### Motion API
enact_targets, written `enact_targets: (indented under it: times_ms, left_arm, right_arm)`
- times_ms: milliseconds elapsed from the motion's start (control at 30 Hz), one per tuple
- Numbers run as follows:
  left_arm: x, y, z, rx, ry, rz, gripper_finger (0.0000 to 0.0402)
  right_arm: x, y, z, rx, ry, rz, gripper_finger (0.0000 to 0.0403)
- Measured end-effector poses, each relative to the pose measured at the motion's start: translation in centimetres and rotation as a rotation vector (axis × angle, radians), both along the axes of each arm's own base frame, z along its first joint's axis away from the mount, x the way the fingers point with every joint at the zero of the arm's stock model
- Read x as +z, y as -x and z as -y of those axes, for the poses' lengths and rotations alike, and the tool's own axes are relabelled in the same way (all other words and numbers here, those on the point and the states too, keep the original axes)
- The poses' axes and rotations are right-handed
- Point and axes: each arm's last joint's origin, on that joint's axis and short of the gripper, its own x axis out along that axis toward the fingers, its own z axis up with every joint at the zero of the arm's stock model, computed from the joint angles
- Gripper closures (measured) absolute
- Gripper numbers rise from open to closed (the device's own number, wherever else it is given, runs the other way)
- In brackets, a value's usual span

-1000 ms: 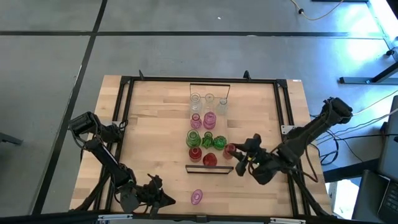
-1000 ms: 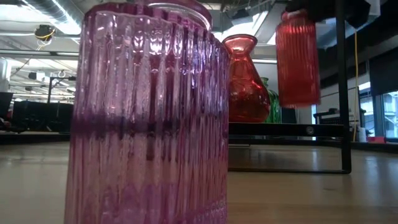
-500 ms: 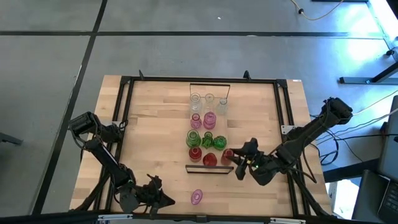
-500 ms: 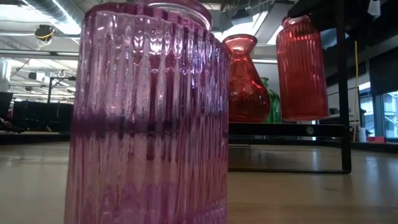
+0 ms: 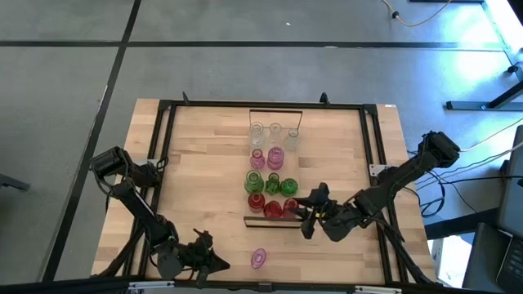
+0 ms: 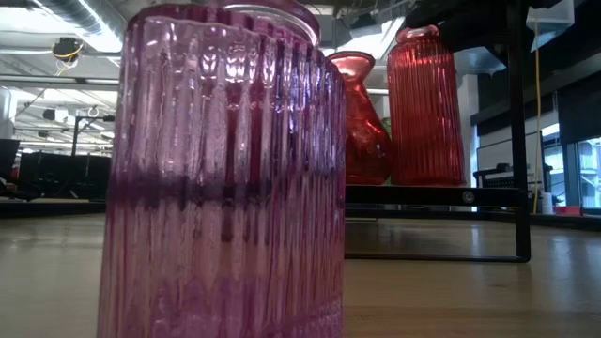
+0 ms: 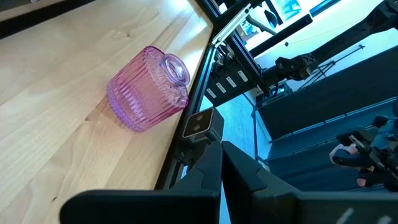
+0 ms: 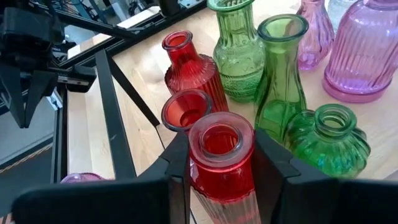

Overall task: Sort vases onto shelf
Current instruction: Put the red vase on the shelf aligned with the other red vases

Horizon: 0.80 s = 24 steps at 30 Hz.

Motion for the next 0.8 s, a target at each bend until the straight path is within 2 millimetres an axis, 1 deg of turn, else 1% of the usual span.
enact_targets:
  times_ms: [133, 267, 567, 667, 800]
  left_arm:
    - [-0.01, 0.01, 0.02, -0.008, 0.002, -0.003, 0.0401]
    - [-0.01, 0.01, 0.03, -0.009, 0.002, -0.003, 0.0401]
    - [-0.01, 0.01, 0.03, -0.009, 0.002, -0.003, 0.0401]
    - [-0.01, 0.01, 0.03, -0.009, 0.003, -0.003, 0.0401]
    - [-0.01, 0.01, 0.03, -0.008, 0.003, -0.003, 0.0401]
  right_arm:
    - [-0.01, -0.01, 0.01, 0.005, -0.001, -0.004, 0.0312]
    - [-0.05, 0.02, 0.04, 0.001, 0.001, -0.008, 0.0295]
    - [-0.1, 0.06, 0.02, 0.001, 0.002, -0.011, 0.0283]
    - [-0.11, 0.06, 0.01, 0.013, 0.015, -0.017, 0.0269]
    - [-0.21, 0.15, 0.06, 0.013, 0.027, -0.031, 0.0241]
